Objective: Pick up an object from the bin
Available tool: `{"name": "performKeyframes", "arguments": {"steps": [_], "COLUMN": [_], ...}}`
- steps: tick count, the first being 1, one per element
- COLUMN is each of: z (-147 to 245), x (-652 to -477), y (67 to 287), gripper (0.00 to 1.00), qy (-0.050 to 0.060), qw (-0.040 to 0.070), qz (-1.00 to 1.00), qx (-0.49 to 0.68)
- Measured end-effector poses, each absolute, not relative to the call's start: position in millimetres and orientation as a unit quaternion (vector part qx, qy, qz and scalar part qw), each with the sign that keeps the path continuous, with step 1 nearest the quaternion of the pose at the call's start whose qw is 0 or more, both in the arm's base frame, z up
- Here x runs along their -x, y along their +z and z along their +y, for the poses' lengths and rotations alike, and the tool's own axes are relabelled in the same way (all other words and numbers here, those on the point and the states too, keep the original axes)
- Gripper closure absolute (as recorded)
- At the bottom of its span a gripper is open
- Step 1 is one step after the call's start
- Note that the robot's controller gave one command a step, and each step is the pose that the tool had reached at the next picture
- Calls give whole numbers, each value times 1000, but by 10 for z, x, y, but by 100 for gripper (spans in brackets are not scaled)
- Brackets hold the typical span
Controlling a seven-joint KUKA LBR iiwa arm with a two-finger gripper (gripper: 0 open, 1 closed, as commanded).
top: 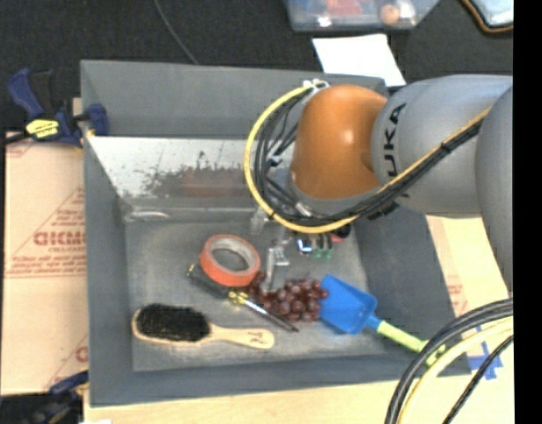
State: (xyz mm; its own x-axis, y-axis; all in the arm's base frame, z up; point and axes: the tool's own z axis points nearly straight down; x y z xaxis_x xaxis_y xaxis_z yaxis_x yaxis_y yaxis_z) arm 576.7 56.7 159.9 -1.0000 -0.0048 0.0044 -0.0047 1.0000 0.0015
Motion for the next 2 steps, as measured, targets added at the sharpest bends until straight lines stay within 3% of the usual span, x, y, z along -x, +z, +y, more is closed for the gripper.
{"name": "performKeyframes", "arguments": {"steps": [1, 2], "z": [568, 901], "x": [-5784, -6198], "y": [1646, 726], "gripper": [0, 0], "qy": [-1, -1], "qw": [-2, -4], "qz": [-1000, -1000], "qx": [-1, -19]}}
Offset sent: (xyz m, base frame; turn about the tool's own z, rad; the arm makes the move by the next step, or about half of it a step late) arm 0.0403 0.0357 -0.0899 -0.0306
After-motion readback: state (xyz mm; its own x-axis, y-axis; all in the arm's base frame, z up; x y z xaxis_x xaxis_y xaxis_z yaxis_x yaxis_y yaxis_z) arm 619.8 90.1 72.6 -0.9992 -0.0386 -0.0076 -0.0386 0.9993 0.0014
